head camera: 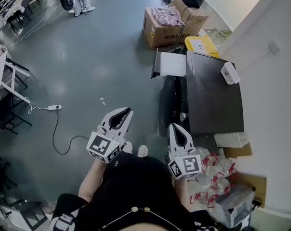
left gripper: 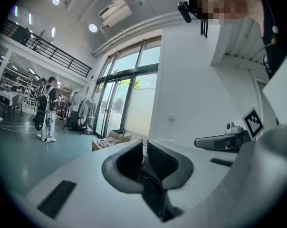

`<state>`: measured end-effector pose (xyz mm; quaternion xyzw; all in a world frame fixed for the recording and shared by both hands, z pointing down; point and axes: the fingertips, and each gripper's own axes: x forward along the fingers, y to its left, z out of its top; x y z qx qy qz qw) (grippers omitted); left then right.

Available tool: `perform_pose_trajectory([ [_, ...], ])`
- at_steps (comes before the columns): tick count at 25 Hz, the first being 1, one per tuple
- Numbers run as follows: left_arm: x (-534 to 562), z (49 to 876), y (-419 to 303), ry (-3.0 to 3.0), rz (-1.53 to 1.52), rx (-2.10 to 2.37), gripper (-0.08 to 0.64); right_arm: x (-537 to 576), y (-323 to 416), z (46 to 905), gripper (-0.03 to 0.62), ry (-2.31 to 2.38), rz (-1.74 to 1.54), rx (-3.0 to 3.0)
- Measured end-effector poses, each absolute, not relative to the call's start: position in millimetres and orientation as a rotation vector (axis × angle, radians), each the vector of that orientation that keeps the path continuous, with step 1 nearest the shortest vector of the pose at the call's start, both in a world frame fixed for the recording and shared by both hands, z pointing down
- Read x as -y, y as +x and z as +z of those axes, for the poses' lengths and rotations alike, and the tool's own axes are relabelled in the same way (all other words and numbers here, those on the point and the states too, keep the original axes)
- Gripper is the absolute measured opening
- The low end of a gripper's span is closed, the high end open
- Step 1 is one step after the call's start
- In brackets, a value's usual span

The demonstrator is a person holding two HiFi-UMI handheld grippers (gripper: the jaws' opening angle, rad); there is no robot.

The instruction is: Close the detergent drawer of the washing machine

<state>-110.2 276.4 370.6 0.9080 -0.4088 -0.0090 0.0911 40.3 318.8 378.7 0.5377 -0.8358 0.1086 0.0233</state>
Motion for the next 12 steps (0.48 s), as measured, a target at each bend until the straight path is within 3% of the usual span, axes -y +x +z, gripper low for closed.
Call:
perform_pose_trajectory([
  [5, -267, 373, -116, 2.695, -0.019, 1.184, 0.072, -310, 22, 385, 0.003, 1.635, 0.345, 2.562],
  [12, -262, 388, -128, 2.686, -0.025, 1.144, 0.075, -307, -5, 403, 0.046, 1.584, 0.381, 2.548],
])
